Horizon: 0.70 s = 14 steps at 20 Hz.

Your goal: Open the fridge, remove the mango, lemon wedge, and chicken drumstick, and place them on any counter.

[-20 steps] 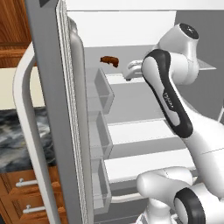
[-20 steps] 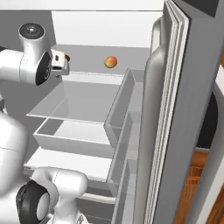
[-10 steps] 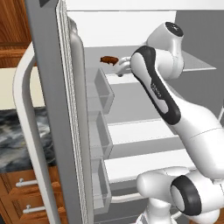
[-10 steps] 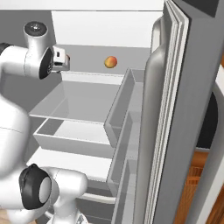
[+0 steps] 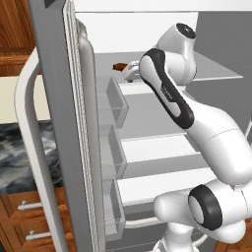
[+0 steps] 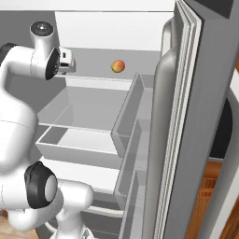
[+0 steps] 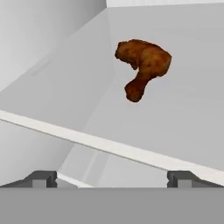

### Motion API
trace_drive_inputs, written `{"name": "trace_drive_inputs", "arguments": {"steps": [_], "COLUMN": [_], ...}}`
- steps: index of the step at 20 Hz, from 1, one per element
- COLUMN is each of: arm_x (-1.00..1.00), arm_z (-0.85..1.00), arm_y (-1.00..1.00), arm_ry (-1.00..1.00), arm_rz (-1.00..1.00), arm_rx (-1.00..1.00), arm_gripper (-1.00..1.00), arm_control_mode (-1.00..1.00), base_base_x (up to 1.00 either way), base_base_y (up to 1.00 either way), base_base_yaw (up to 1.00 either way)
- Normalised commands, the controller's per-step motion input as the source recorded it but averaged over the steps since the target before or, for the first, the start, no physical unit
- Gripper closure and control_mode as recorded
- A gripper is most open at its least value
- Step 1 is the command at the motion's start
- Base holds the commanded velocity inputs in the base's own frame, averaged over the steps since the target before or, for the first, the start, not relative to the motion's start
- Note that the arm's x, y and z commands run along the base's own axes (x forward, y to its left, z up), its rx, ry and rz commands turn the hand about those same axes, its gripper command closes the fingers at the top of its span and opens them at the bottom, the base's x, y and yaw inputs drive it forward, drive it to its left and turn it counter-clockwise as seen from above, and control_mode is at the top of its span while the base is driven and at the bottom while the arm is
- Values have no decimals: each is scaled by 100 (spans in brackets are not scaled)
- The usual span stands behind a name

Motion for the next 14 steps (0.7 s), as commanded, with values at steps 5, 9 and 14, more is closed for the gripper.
{"name": "trace_drive_inputs", "arguments": {"steps": [5, 9, 14], "arm_x": [36, 44, 55], "arm_z": [0, 0, 0], "arm_y": [6, 7, 5], "arm_ry": [0, 0, 0], "arm_rz": [0, 0, 0], "arm_rx": [0, 0, 0], "arm_gripper": [-100, -100, -100], "arm_control_mode": [-100, -100, -100], "base_base_x": [0, 0, 0], "base_base_y": [0, 0, 0], "base_base_yaw": [0, 0, 0]}}
